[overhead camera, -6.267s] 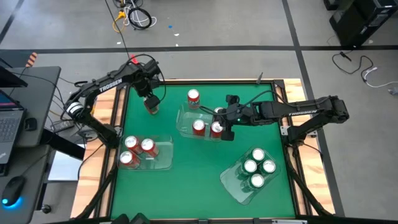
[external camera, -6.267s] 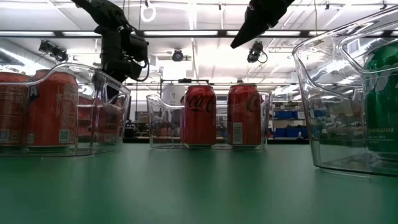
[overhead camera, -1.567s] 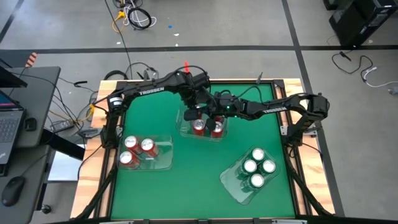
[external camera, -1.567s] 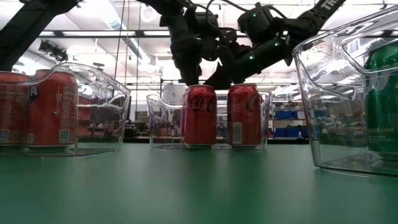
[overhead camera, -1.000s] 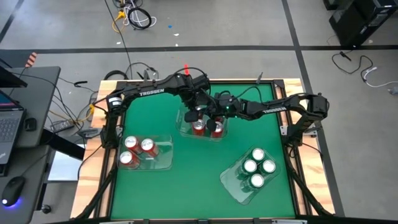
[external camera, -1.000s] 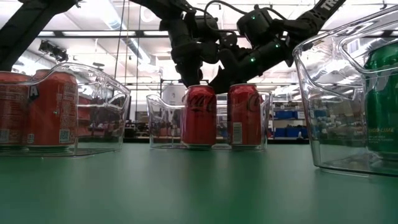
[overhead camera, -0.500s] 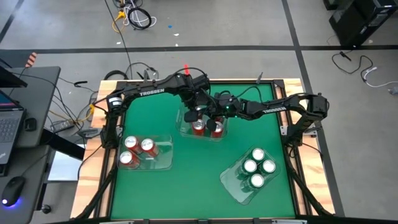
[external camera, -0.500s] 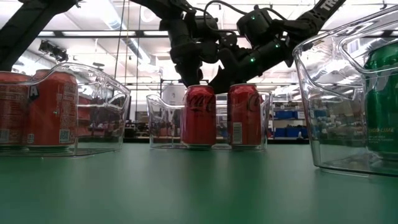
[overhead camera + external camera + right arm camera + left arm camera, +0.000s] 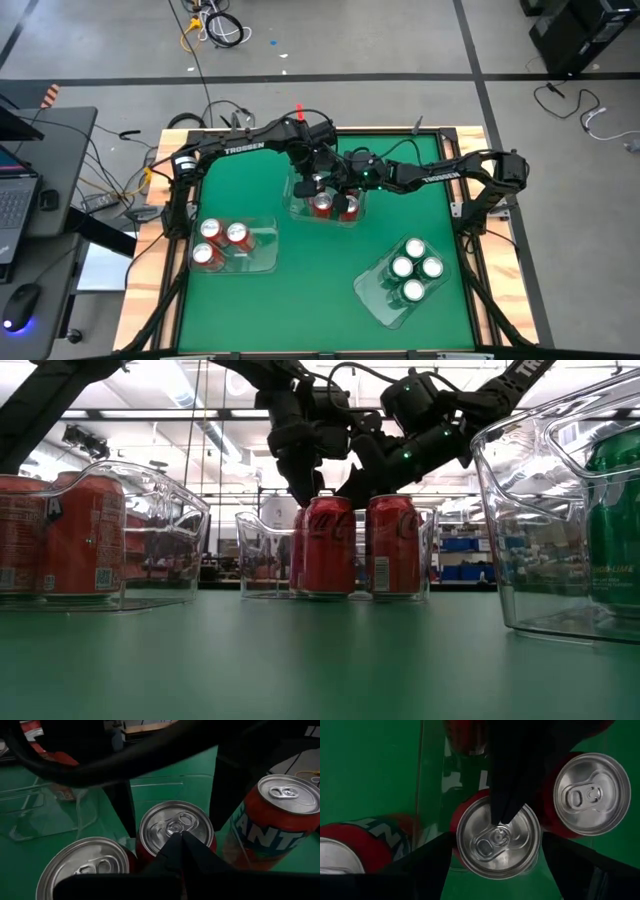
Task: Sort soda cans
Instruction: Put the red black soda can into the top transparent bin, then put the red soda can into the bottom left transparent bin
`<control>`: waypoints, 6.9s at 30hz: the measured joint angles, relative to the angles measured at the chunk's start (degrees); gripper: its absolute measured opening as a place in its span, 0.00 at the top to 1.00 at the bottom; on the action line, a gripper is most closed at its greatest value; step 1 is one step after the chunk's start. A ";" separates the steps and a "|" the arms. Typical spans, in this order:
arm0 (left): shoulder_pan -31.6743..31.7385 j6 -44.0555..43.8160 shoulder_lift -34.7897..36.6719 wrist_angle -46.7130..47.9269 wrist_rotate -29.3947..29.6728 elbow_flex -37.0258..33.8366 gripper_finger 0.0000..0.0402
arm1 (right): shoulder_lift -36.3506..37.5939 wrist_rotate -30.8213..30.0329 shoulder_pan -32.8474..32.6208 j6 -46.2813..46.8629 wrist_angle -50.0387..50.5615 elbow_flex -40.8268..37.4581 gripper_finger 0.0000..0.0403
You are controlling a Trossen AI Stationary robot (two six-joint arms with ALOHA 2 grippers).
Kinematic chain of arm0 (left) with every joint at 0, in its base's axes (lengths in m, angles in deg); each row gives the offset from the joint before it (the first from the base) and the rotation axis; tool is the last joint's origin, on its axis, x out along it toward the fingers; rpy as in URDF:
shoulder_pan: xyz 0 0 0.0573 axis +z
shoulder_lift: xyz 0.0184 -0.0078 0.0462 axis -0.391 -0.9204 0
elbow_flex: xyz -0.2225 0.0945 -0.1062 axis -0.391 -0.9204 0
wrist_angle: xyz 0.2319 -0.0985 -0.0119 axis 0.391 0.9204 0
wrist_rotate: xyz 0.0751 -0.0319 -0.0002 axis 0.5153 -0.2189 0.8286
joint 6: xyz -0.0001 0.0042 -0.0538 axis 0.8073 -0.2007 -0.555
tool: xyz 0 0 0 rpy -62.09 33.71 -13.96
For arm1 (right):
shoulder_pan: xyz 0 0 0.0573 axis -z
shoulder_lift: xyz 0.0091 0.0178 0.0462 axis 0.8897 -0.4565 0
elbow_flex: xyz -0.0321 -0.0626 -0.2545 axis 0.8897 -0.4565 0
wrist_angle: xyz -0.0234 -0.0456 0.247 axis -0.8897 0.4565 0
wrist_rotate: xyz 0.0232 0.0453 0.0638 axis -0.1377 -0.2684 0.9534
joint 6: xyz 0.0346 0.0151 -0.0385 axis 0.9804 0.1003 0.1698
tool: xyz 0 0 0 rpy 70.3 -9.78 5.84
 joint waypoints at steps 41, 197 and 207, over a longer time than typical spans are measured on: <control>9.49 -2.83 29.38 -34.28 -3.02 -32.87 0.25 | 1.90 -2.67 0.61 1.38 1.38 3.42 1.00; 4.17 -21.20 80.56 -52.79 14.92 -75.78 0.46 | -28.18 -3.51 -26.62 12.41 50.51 59.14 0.31; 4.17 -22.33 80.56 -52.77 14.93 -75.78 0.46 | -28.11 -3.50 -25.92 12.86 42.11 53.19 0.31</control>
